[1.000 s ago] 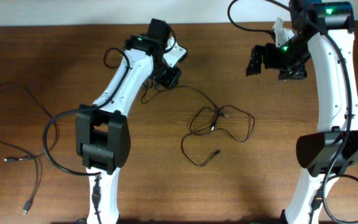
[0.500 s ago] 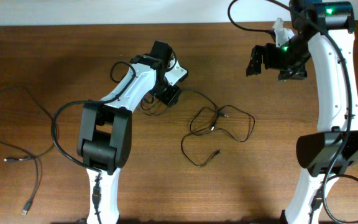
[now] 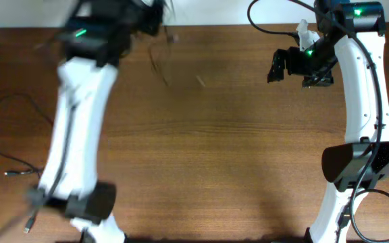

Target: Untangle cables

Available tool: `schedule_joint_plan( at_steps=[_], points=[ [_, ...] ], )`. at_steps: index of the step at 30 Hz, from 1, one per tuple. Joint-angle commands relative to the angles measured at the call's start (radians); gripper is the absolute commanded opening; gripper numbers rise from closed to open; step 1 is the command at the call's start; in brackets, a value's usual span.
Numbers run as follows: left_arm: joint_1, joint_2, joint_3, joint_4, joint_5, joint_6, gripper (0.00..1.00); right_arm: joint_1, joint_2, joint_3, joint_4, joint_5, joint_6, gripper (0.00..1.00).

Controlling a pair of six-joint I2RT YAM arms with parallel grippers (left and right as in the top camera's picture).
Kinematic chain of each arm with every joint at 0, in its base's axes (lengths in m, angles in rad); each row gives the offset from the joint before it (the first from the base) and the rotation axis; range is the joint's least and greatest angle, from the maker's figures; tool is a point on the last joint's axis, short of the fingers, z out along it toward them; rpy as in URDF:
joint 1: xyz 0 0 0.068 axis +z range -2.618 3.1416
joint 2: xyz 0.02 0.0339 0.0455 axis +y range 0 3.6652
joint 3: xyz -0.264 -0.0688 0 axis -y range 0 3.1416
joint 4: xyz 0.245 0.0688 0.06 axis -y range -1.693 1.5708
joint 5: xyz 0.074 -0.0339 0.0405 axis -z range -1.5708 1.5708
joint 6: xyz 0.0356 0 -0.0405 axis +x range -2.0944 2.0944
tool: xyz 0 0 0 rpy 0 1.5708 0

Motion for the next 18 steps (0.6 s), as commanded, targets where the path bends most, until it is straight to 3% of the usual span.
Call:
schedule_joint_plan(
  at_steps=[1, 7, 10, 13, 18],
  points=[
    [-0.008, -0.13, 0.049, 0.008, 0.0, -0.012, 0.0, 0.005, 0.002, 0.002, -0.005, 0.008, -0.01, 0.99],
    [-0.008, -0.23, 0.049, 0.071, 0.071, -0.012, 0.0, 0.006, 0.002, 0.002, -0.006, 0.005, -0.01, 0.99],
    [-0.008, -0.24, 0.049, 0.074, -0.056, -0.012, 0.0, 0.005, 0.002, 0.002, -0.005, 0.005, -0.01, 0.99],
    [-0.008, -0.225, 0.03, 0.013, -0.072, -0.012, 0.0, 0.005, 0.002, 0.002, -0.005, 0.005, -0.01, 0.99],
    [0.022, -0.074, -0.026, -0.049, -0.154, -0.042, 0.0, 0.005, 0.002, 0.002, -0.005, 0.005, -0.01, 0.99]
  ],
)
